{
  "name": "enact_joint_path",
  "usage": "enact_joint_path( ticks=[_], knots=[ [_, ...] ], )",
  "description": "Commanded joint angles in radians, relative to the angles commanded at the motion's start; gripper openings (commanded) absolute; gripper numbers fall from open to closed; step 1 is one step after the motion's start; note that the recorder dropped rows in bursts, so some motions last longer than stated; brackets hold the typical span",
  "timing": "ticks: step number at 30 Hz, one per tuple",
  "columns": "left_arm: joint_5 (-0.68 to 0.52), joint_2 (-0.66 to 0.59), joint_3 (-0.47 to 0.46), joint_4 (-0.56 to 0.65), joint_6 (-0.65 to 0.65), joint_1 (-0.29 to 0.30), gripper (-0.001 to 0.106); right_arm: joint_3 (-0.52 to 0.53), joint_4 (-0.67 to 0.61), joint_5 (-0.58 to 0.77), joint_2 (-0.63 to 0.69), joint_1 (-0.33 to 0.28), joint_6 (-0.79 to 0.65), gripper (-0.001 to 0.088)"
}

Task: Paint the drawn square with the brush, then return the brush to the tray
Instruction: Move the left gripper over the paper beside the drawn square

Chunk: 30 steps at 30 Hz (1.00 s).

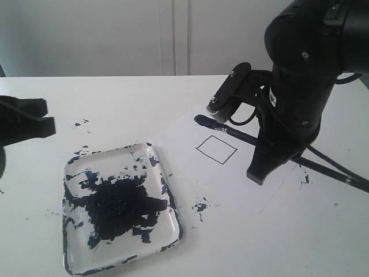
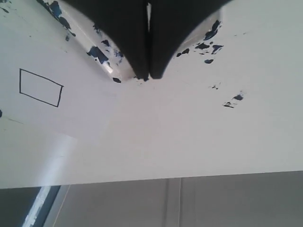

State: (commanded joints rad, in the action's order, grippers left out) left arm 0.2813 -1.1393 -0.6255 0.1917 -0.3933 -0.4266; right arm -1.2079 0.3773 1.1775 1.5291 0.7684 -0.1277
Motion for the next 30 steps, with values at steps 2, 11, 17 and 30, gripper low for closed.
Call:
enact_joint_path(
  ticks=[2,11,17,30],
  knots=[
    [0.024,-0.078,-0.051,0.005,0.000,-0.006,0.000,0.000,0.020,0.011,0.002,0.000,0.000,0.0000],
    [0.055,-0.389,-0.260,0.316,-0.199,-0.006,0.000,0.000,0.099,0.032,0.084,0.000,0.035,0.0000],
    [0.055,-0.541,-0.373,0.358,-0.220,-0.021,0.010,0.000,0.159,0.029,0.120,-0.002,0.045,0.0000],
    [-0.010,-0.774,-0.578,0.545,-0.173,-0.144,0.041,0.000,0.203,0.015,0.131,-0.072,0.106,0.0000]
  ],
)
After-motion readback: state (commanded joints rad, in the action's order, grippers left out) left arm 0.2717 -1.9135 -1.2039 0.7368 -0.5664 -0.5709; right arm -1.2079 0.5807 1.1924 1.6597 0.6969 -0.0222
